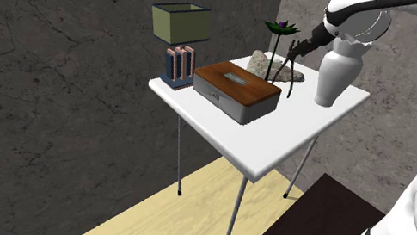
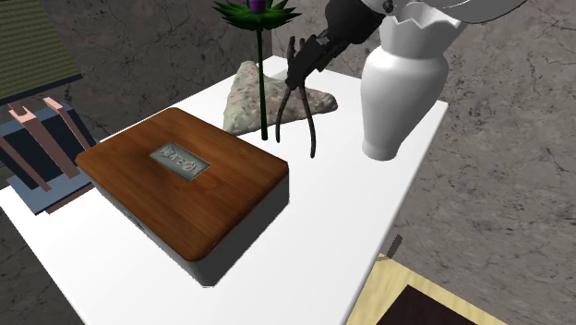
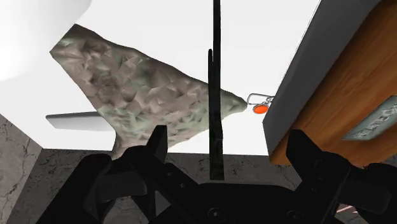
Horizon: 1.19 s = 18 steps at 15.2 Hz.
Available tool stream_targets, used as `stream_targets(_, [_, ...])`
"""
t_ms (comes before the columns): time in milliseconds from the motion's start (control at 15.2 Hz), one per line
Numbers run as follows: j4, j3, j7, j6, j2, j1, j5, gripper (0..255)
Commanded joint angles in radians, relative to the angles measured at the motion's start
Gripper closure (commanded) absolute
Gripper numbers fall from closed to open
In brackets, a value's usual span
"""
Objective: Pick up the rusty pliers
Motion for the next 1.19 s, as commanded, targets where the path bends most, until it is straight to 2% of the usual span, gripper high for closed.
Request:
stream_targets(0, [0.016,-0.023,-0.053,0.013,0.033,0.013,0.059,0])
stream_targets(396, [-0.037,-0.038,-0.127,0.082,0.067,0.027,0.136,0])
stream_targets(528, [-0.037,-0.038,-0.127,0.082,0.067,0.027,0.136,0])
stream_targets(594, [-0.036,-0.038,-0.127,0.082,0.068,0.027,0.137,255])
stream_targets(1122, [-0.037,-0.038,-0.126,0.082,0.067,0.027,0.136,255])
